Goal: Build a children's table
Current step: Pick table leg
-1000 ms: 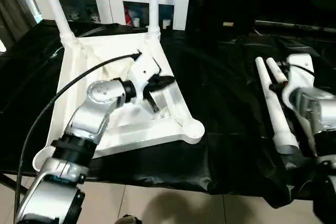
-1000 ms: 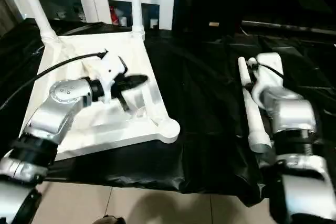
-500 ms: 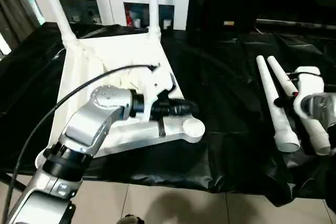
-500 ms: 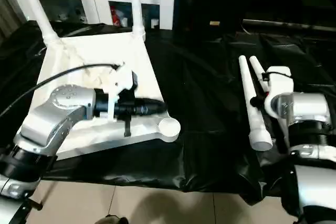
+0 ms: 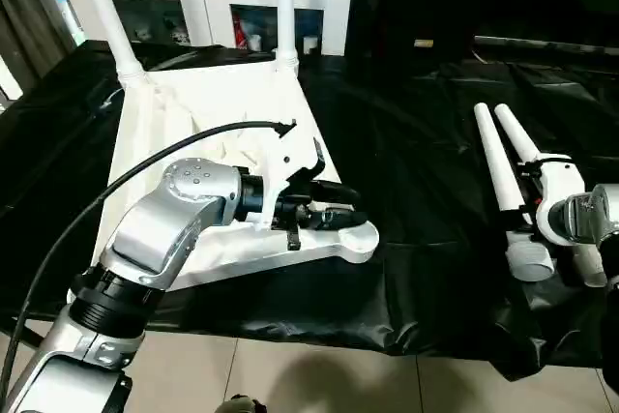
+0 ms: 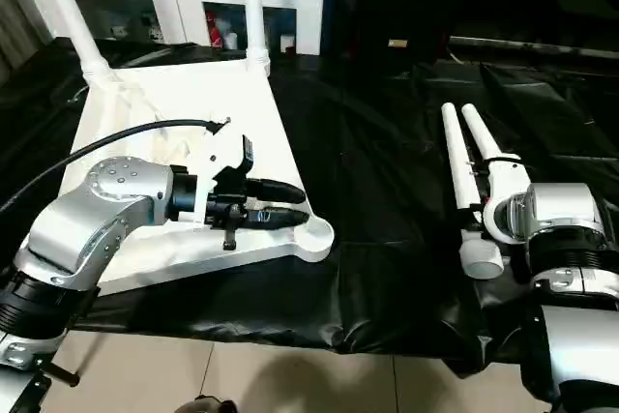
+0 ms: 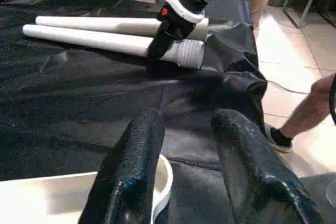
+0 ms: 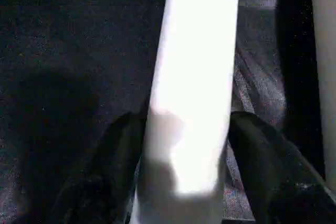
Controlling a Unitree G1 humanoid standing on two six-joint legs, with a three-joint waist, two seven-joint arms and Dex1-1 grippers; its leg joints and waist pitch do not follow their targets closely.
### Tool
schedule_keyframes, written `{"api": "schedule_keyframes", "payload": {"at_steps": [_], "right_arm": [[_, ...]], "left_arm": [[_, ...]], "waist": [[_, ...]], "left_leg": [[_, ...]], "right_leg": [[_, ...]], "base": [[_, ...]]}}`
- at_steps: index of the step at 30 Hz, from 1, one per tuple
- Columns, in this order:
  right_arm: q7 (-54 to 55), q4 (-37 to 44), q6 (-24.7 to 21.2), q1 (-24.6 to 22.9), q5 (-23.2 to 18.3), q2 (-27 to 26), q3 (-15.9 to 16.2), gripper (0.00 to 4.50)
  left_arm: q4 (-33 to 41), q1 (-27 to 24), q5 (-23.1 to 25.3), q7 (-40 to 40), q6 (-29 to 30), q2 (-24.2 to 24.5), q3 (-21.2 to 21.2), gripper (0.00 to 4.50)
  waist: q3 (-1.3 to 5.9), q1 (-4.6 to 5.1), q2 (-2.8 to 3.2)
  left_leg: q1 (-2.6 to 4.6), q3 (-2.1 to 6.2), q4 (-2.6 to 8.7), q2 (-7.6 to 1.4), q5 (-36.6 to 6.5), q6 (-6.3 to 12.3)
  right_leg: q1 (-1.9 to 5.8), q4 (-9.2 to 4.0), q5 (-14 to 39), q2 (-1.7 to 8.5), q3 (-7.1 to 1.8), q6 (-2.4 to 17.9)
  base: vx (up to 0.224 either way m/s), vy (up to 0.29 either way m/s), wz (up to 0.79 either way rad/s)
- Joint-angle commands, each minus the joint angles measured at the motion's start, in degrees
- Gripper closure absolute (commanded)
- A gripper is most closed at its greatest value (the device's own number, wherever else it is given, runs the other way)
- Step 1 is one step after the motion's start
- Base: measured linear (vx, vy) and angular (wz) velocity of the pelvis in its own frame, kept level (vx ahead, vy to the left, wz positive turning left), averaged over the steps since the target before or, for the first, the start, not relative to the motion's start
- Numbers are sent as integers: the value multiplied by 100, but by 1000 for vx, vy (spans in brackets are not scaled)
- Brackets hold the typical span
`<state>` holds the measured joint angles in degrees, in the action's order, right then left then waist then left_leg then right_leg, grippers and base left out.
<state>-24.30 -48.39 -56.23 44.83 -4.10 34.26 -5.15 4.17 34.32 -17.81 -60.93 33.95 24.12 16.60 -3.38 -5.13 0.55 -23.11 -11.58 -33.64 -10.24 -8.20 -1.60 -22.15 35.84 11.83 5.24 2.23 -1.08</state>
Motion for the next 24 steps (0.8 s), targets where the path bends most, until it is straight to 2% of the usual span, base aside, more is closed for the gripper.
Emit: {"api": "schedule_keyframes", "payload": {"at_steps": [1, 3, 4, 5, 7, 12, 15, 17, 18, 20, 21, 23, 24], "right_arm": [[-2, -98, -31, 48, -22, 22, -66, 199], [24, -139, 5, 73, -26, 18, -78, 218], [36, -163, 30, 84, -26, 15, -85, 231], [50, -186, 57, 91, -31, 11, -94, 244], [60, -204, 81, 93, -36, 4, -104, 244], [97, -245, 139, 88, -41, -23, -126, 258], [225, -241, 248, 84, -140, -82, -314, 259], [194, 11, 358, 121, -427, -234, -639, 259], [189, 24, 360, 123, -444, -244, -656, 259], [43, 399, 549, 86, -773, -484, -925, 259], [28, 437, 572, 77, -798, -509, -938, 259], [-141, 866, 835, -24, -1076, -794, -1085, 259], [-261, 1192, 1101, -148, -1168, -987, -1037, 259]], "left_arm": [[103, 3, -8, -7, 48, 40, 39, 234], [103, 0, -4, -13, 52, 51, 43, 209], [101, 0, -5, -15, 53, 52, 43, 199], [106, -4, -8, -13, 58, 60, 45, 188], [115, -11, -17, -8, 65, 76, 45, 188], [112, -21, -13, -5, 63, 99, 35, 125], [68, -22, -31, 72, 12, 52, -57, 101], [-291, 138, 21, 529, -41, -224, -310, 91], [-311, 147, 21, 553, -40, -240, -324, 70], [-719, 350, -10, 1063, 71, -554, -617, 57], [-753, 369, -22, 1103, 82, -583, -647, 53], [-1132, 579, -166, 1553, 199, -913, -981, 36], [-1399, 732, -310, 1864, 387, -1127, -1233, 24]], "waist": [[411, -12, -71], [413, -12, -74], [414, -9, -100], [412, -14, -87], [412, -14, -95], [412, -19, -103], [411, -14, -103], [412, -6, -100], [415, 0, -109], [425, -5, -111], [435, -4, -119], [442, 1, -132], [448, -17, -132]], "left_leg": [[197, 86, 322, -233, -1273, -263], [196, 85, 320, -233, -1250, -261], [192, 82, 319, -232, -1235, -251], [191, 83, 320, -233, -1222, -247], [188, 84, 318, -231, -1222, -242], [188, 82, 314, -232, -1192, -227], [193, 82, 314, -233, -1225, -242], [183, 76, 309, -226, -1224, -230], [184, 74, 306, -224, -1227, -224], [186, 76, 300, -219, -1201, -168], [165, 91, 304, -220, -1141, -144], [169, 81, 288, -211, -1089, -76], [175, 88, 289, -217, -1052, -42]], "right_leg": [[182, -420, 895, 243, -163, 1388], [181, -416, 869, 240, -164, 1383], [185, -417, 862, 240, -162, 1385], [182, -414, 865, 243, -161, 1388], [188, -414, 904, 245, -161, 1371], [180, -416, 936, 246, -161, 1359], [174, -420, 983, 254, -166, 1348], [181, -419, 916, 246, -172, 1345], [182, -416, 884, 242, -174, 1341], [189, -412, 810, 237, -169, 1327], [208, -398, 741, 247, -163, 1314], [209, -395, 629, 250, -166, 1345], [209, -399, 609, 263, -164, 1349]], "base": [[0, 0, 0], [0, 0, 0], [0, 0, 0], [0, 0, 0], [0, 0, 0], [0, 0, 0], [0, 0, 0], [0, 0, 0], [0, 0, 0], [0, 0, 0], [0, 0, 0], [0, 0, 0], [0, 0, 0]]}}
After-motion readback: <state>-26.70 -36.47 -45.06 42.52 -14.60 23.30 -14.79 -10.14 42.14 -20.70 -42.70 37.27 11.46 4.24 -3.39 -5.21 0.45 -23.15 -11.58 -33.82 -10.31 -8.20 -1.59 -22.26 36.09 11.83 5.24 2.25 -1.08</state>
